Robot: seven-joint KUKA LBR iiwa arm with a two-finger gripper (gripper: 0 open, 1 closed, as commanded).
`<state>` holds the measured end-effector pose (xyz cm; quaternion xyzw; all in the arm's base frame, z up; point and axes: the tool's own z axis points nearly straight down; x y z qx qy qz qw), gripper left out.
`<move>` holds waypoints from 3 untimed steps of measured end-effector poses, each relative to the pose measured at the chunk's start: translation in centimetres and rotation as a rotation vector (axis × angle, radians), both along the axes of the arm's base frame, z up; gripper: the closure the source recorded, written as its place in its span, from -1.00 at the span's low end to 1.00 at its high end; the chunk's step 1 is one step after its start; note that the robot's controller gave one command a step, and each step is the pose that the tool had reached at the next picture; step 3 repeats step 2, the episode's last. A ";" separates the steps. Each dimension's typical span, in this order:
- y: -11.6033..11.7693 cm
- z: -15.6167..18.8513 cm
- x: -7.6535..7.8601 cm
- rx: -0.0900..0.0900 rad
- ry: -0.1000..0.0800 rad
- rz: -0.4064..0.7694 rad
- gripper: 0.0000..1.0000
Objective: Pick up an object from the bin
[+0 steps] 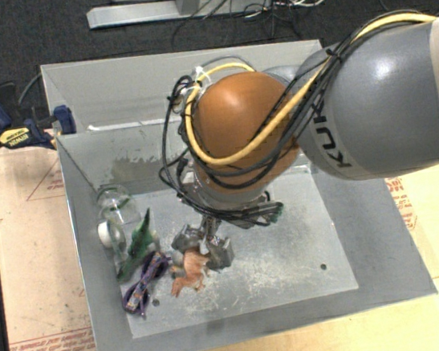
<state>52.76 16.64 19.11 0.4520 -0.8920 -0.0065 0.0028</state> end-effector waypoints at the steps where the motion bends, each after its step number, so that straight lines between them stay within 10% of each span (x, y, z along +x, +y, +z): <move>1: 0.0 0.0 0.0 0.000 0.000 0.000 1.00; 2: -1.1 18.2 -0.7 0.003 -0.003 0.000 1.00; 3: -1.1 18.2 -0.7 0.003 -0.003 0.000 1.00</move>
Offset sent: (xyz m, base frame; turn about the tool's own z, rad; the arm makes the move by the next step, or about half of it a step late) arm -0.0078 -0.0113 0.1819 -0.0034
